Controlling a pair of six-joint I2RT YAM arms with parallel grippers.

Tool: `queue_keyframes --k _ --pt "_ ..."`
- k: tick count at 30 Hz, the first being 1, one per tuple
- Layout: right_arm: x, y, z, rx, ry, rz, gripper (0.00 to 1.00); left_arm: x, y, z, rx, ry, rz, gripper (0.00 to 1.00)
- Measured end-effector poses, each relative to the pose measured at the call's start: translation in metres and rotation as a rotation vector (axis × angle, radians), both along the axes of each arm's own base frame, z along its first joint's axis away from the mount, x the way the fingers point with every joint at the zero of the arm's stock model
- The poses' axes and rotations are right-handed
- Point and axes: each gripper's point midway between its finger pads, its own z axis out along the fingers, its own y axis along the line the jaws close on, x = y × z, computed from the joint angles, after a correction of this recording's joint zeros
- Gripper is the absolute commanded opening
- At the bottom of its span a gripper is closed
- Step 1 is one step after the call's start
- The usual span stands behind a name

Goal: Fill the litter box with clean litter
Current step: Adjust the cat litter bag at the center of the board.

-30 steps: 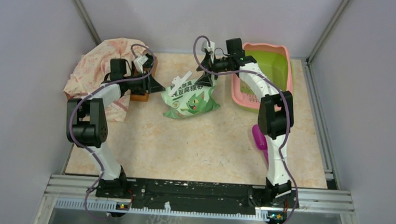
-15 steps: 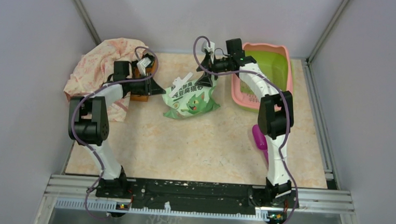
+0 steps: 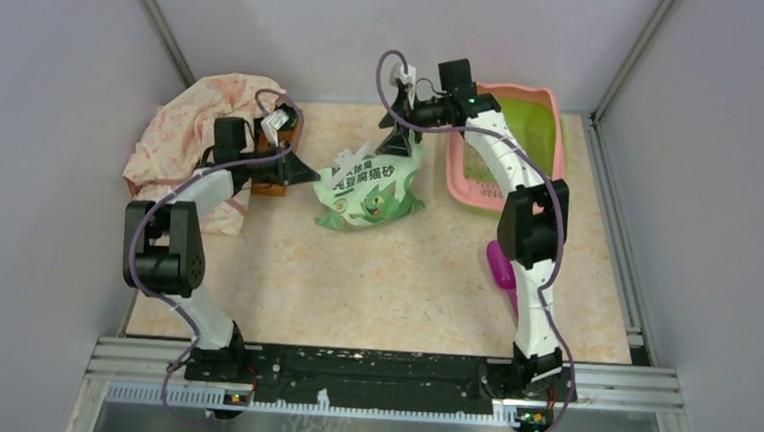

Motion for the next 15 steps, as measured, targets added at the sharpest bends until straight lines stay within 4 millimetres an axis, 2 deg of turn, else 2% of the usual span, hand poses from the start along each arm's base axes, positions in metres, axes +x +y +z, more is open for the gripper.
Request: queue_keyframes --k 4,7,11,15 --pt "-0.002 0.000 0.042 0.017 -0.038 -0.002 0.81 -0.020 -0.012 0.024 -0.036 -0.067 -0.019 0.00" --pt "-0.008 0.001 0.070 0.023 -0.073 0.005 0.80 -0.032 -0.018 0.032 -0.065 -0.091 -0.026 0.00" --pt "-0.022 0.001 0.069 -0.026 -0.077 0.011 0.75 -0.045 -0.027 0.029 -0.093 -0.088 -0.030 0.00" --pt "-0.037 0.013 0.045 -0.104 -0.075 0.038 0.73 -0.057 -0.042 0.026 -0.108 -0.089 -0.056 0.00"
